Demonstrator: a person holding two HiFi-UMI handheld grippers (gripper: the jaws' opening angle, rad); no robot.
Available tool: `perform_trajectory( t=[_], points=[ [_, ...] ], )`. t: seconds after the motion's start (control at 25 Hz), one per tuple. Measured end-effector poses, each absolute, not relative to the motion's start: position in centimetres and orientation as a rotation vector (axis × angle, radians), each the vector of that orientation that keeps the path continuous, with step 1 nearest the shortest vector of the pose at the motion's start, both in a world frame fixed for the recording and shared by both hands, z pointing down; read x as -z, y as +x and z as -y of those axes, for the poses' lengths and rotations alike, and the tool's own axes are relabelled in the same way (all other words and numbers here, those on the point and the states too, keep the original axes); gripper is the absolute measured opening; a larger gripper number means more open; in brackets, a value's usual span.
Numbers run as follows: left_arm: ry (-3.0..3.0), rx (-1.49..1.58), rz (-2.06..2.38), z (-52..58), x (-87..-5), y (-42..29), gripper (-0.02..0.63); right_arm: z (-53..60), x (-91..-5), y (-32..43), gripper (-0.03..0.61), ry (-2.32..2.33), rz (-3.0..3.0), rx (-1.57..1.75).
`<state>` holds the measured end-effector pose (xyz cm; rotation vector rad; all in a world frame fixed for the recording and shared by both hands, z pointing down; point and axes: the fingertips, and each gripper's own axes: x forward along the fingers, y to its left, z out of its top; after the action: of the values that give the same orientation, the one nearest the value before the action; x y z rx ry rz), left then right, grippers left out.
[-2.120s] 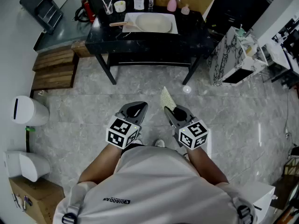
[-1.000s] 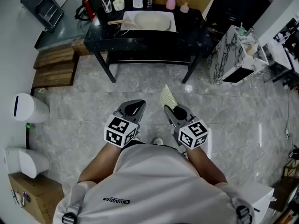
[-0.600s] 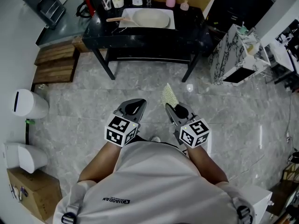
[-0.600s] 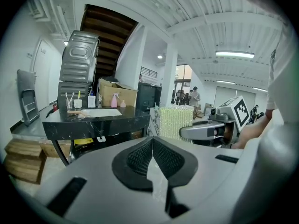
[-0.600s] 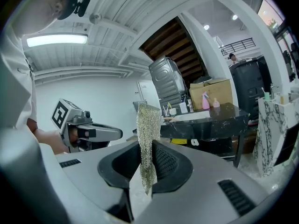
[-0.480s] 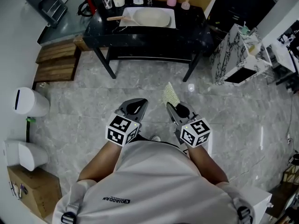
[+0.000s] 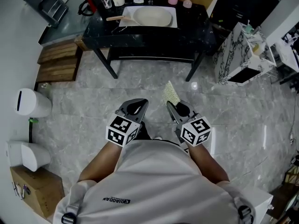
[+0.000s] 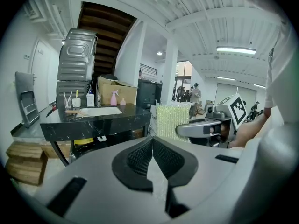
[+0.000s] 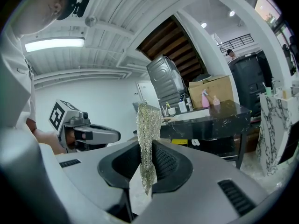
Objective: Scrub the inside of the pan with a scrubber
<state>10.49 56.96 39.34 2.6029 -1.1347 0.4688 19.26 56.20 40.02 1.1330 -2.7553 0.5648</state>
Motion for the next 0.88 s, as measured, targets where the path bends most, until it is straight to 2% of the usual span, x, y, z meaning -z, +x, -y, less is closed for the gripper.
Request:
perform_trajectory(
  t=[0.88],
  points=[
    [2.644,-0.429,1.058,-27.2,-37.8,1.8,0.015,-28.9,-39.0,11.6,0.078,1.265,2.669,-0.567]
  ],
)
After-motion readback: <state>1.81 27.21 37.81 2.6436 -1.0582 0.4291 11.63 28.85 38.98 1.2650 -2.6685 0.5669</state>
